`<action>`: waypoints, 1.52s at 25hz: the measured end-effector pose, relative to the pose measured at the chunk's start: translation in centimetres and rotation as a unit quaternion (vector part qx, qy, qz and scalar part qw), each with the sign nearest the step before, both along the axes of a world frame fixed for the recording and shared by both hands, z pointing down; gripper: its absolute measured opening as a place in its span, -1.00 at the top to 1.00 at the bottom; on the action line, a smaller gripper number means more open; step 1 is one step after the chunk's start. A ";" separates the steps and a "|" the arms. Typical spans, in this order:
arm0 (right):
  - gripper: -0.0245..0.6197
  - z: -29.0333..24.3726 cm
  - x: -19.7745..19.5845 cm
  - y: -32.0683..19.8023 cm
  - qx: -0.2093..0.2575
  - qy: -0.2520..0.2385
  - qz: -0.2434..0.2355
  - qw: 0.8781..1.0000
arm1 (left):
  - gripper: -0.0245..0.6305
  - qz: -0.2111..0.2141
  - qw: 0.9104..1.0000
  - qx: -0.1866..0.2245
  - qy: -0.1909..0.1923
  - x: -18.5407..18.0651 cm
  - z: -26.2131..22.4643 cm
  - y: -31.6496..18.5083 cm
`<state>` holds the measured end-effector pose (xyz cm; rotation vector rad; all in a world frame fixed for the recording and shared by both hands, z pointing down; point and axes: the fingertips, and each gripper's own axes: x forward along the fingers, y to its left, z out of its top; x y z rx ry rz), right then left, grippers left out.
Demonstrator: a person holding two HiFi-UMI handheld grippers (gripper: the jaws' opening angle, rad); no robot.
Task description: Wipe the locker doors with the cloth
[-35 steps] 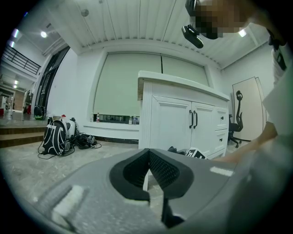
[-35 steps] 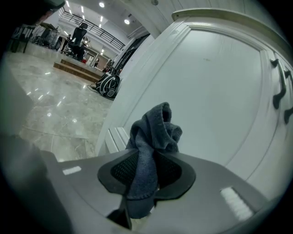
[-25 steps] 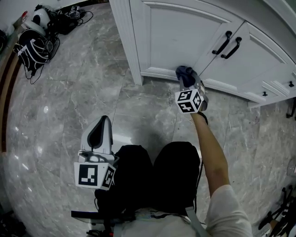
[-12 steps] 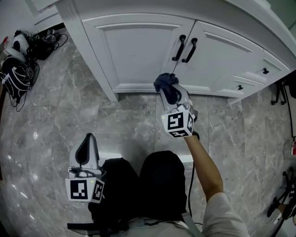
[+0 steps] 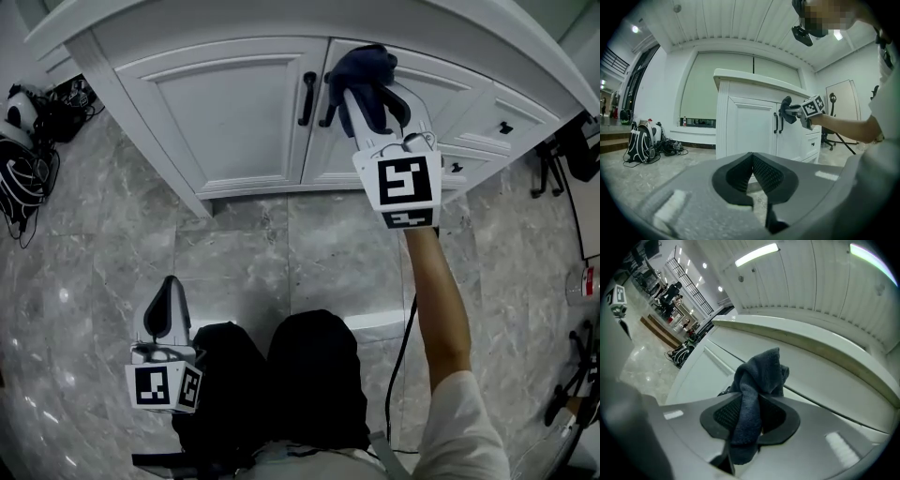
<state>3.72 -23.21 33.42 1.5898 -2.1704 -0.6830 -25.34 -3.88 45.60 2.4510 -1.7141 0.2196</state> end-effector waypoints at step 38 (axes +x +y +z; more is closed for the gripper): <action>0.60 3.1 19.4 -0.8 -0.027 0.056 0.149 0.987 | 0.92 0.021 1.000 -0.006 -0.007 4.1 0.1 -0.8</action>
